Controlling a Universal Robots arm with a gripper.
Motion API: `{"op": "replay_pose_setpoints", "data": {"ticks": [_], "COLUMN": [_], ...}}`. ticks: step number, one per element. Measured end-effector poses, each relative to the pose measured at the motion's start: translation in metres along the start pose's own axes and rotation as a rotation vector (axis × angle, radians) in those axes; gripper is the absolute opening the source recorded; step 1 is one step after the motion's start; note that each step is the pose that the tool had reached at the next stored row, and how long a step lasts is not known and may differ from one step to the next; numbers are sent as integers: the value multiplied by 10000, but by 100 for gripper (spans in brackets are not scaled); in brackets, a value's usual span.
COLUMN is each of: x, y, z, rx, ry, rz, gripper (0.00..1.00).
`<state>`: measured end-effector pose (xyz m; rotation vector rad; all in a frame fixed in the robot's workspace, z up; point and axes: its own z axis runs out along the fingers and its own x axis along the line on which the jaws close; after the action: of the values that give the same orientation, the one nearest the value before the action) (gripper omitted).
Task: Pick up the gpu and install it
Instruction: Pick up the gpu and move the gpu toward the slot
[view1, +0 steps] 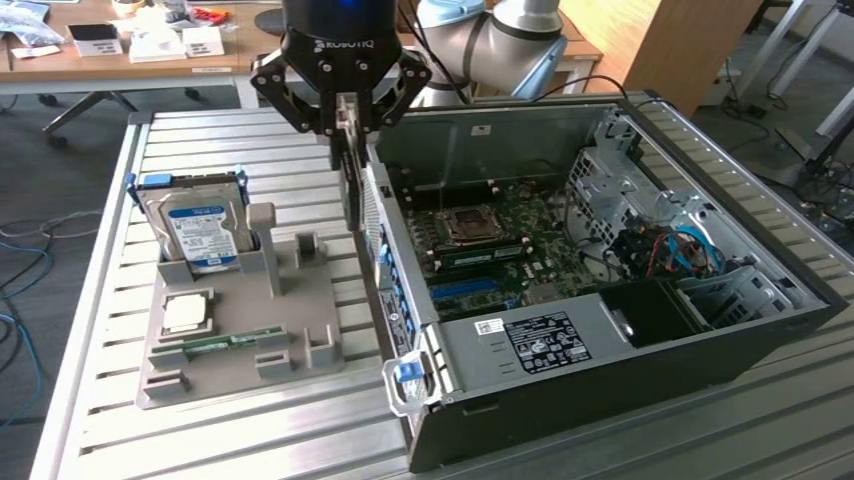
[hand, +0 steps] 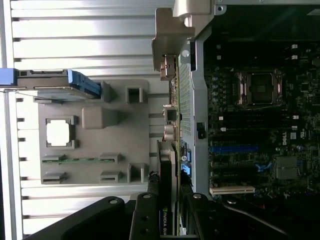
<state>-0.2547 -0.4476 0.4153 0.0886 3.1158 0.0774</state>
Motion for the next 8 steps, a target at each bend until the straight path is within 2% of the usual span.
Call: {"op": "replay_pose_setpoints", "data": {"ticks": [8], "x": [-78], "y": [6], "z": [2], "rx": [-1], "ry": [0], "rz": [1], "gripper": [27]}}
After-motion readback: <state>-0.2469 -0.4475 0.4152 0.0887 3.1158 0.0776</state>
